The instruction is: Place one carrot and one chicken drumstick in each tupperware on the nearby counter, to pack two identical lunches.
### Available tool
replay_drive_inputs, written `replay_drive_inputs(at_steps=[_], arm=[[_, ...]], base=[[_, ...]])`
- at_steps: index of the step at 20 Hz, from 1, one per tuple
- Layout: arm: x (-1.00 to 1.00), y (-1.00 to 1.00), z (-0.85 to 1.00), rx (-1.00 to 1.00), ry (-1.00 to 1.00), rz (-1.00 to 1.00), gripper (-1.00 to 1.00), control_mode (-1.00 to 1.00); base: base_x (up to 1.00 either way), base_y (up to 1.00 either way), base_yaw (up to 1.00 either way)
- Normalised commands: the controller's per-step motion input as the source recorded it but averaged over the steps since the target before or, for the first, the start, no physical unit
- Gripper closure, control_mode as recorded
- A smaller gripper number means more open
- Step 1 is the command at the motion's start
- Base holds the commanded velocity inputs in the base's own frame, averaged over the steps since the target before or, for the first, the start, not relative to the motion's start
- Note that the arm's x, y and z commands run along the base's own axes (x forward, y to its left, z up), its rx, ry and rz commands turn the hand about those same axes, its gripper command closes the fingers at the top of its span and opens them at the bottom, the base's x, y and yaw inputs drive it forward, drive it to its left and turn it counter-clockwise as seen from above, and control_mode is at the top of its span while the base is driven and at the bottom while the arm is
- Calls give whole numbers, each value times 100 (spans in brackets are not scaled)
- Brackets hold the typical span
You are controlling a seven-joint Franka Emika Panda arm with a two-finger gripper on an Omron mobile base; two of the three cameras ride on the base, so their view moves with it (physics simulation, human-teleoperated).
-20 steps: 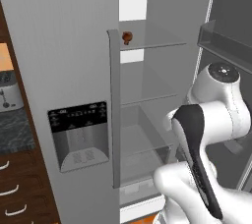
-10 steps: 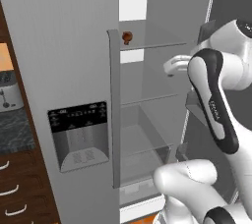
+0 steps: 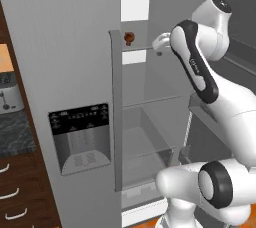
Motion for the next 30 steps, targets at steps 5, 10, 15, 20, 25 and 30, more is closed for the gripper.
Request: replay_drive_inputs(at_steps=[5, 10, 15, 20, 25, 30], arm=[[71, 48, 2, -14, -3, 0, -100, -100], [86, 16, 11, -17, -1, 0, -100, -100], [68, 0, 1, 5, -12, 0, -100, -100], [50, 1, 0, 0, -17, 0, -100, -100], [1, 37, -7, 0, 0, 0, -100, -100], [55, 5, 4, 1, 7, -10, -100, -100]], base=[[0, 0, 0], [0, 0, 0], [0, 0, 0], [0, 0, 0], [0, 0, 0], [0, 0, 0]])
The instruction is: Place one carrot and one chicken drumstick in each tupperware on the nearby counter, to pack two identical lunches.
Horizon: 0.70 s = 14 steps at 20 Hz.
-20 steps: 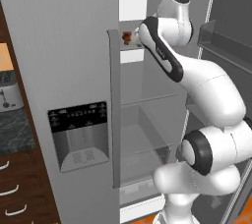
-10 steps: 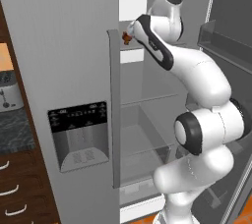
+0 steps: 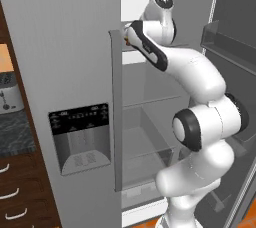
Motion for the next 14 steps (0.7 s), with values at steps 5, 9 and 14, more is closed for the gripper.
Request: replay_drive_inputs(at_steps=[5, 9, 14], arm=[[36, 5, 0, 5, 14, -9, -100, -100], [17, 3, -3, 10, 7, 0, -100, -100], [29, 6, -43, 1, 1, 0, -100, -100]], base=[[0, 0, 0], [0, 0, 0], [0, 0, 0]])
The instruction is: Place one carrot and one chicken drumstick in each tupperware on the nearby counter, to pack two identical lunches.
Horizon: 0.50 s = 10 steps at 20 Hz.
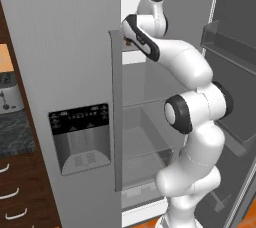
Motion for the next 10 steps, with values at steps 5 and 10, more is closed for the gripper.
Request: replay_drive_inputs(at_steps=[5, 10], arm=[[22, 20, -48, 0, 0, 0, -100, -100], [25, 0, -23, 0, 0, 0, -100, -100]], base=[[0, 0, 0], [0, 0, 0]])
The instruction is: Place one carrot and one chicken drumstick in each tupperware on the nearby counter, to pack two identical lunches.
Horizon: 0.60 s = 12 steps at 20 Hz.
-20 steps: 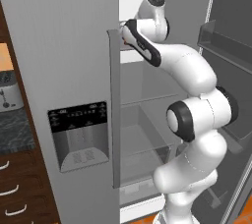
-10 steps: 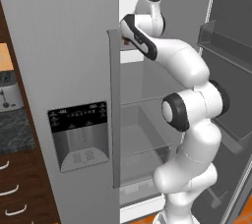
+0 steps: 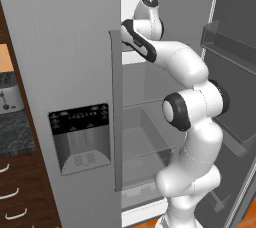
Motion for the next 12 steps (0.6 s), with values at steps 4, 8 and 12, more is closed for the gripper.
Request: replay_drive_inputs(at_steps=[4, 8, 12], arm=[[8, -33, -6, -2, 0, 0, -100, -100], [0, -50, -10, -4, 0, 0, -100, -100], [-1, -42, 4, -1, 0, 1, -100, -100]], base=[[0, 0, 0], [0, 0, 0], [0, 0, 0]])
